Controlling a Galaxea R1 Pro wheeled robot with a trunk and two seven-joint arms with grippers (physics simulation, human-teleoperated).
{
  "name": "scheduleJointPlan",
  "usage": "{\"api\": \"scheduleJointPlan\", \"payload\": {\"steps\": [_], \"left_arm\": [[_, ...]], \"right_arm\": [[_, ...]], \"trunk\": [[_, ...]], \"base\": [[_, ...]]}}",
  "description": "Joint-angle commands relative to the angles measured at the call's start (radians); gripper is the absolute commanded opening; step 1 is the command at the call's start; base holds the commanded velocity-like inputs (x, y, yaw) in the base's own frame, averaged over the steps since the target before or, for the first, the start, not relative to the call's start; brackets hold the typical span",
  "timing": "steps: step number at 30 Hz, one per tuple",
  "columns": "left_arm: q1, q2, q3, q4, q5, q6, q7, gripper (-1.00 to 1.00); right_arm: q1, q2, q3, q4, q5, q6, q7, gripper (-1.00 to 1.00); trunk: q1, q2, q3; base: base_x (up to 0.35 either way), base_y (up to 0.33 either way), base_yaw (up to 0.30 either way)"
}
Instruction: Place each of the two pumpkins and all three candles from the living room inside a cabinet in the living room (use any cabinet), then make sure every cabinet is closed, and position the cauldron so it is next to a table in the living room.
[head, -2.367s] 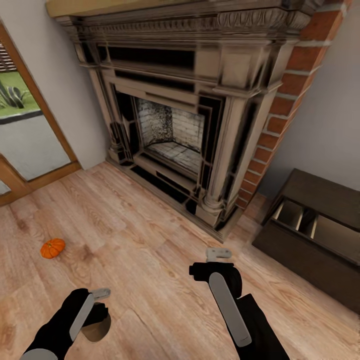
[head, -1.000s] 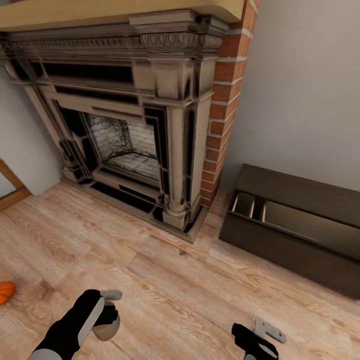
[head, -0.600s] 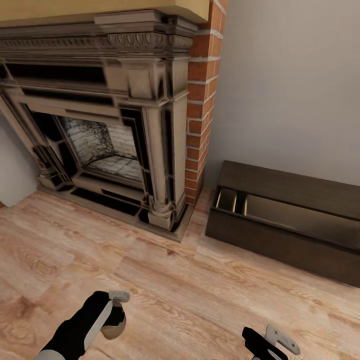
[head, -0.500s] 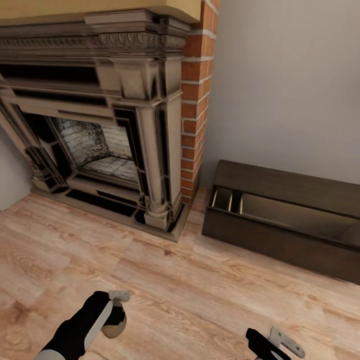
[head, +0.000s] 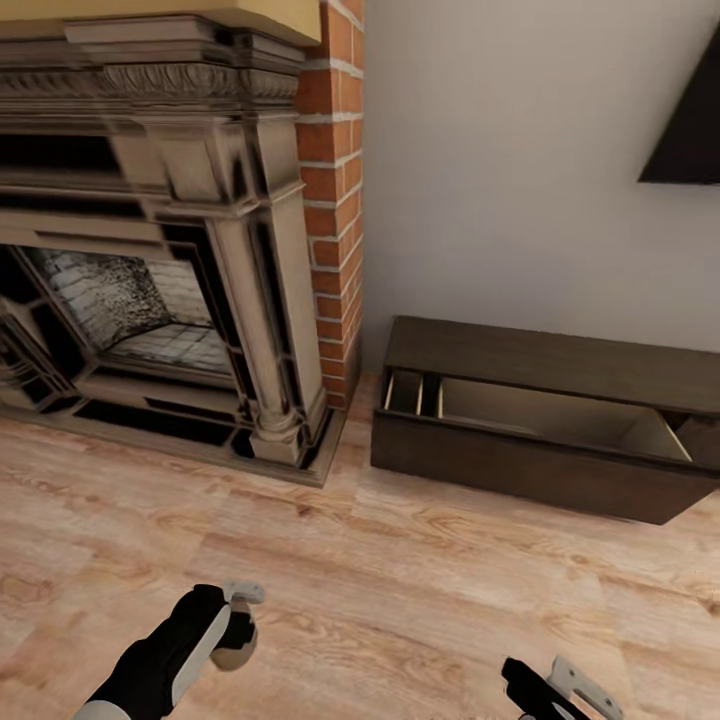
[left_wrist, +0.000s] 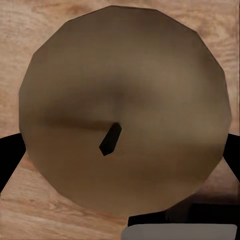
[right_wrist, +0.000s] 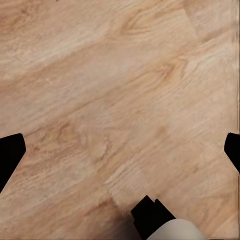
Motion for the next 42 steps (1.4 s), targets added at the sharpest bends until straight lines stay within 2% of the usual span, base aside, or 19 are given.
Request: {"api": "scheduleJointPlan", "payload": {"steps": [1, 6, 13, 18, 20, 22, 25, 31, 33, 37, 39, 42], "left_arm": [[0.0, 0.001, -0.005, -0.001, 0.009, -0.001, 0.009, -1.0], [0.0, 0.0, -0.006, -0.002, 0.009, -0.005, 0.01, -1.0], [0.0, -0.005, -0.058, -0.001, 0.009, -0.007, 0.012, -1.0], [0.0, -0.024, -0.066, -0.001, 0.009, -0.007, 0.018, -1.0], [0.0, -0.041, -0.069, -0.001, 0.008, -0.008, 0.019, -1.0], [0.0, -0.055, -0.076, -0.001, 0.007, -0.014, 0.019, -1.0], [0.001, -0.072, -0.084, -0.001, 0.007, -0.021, 0.021, -1.0], [0.002, -0.084, -0.088, -0.002, 0.009, -0.023, 0.02, -1.0], [0.002, -0.092, -0.088, -0.002, 0.009, -0.025, 0.019, -1.0], [0.003, -0.099, -0.089, -0.002, 0.01, -0.025, 0.02, -1.0], [0.004, -0.112, -0.089, -0.002, 0.009, -0.027, 0.019, -1.0], [0.006, -0.12, -0.09, -0.002, 0.009, -0.047, 0.019, -1.0]], "right_arm": [[0.0, 0.0, -0.005, -0.002, -0.003, 0.006, -0.005, 1.0], [0.001, 0.001, -0.011, -0.002, -0.004, 0.006, -0.005, 1.0], [0.002, 0.001, -0.011, -0.002, -0.005, 0.007, -0.006, 1.0], [0.004, 0.001, -0.011, 0.001, -0.005, 0.006, -0.005, 1.0], [0.004, 0.002, -0.014, 0.016, -0.006, 0.005, -0.005, 1.0], [0.004, 0.002, -0.034, 0.035, -0.017, 0.003, -0.004, 1.0], [0.005, 0.0, -0.085, 0.05, -0.045, 0.004, 0.024, 1.0], [0.005, -0.001, -0.152, 0.061, -0.055, 0.006, 0.068, 1.0], [0.005, 0.0, -0.167, 0.063, -0.055, 0.006, 0.069, 1.0], [0.005, 0.001, -0.175, 0.084, -0.056, 0.003, 0.07, 1.0], [0.005, 0.001, -0.178, 0.094, -0.056, 0.002, 0.07, 1.0], [0.005, 0.002, -0.199, 0.099, -0.056, 0.002, 0.07, 1.0]], "trunk": [[0.0, 0.0, -0.001], [0.0, 0.0, -0.001], [0.0, 0.0, -0.001], [0.0, 0.0, -0.001], [0.0, 0.0, -0.001], [0.0, 0.0, -0.001], [0.0, 0.0, -0.001], [0.0, 0.0, -0.001], [0.0, 0.0, -0.001], [0.0, 0.0, -0.001], [0.0, 0.0, -0.001], [0.0, 0.0, -0.004]], "base": [[0.0, 0.0, -0.278], [0.0, 0.0, -0.278], [0.0, 0.0, -0.278], [0.0, 0.0, -0.278], [0.0, 0.0, -0.278], [0.0, 0.0, -0.278], [0.0, 0.0, -0.278], [0.0, 0.0, -0.278], [0.0, 0.0, -0.278], [0.015, 0.0, -0.278], [0.143, 0.0, -0.272], [0.281, 0.0, -0.132]]}}
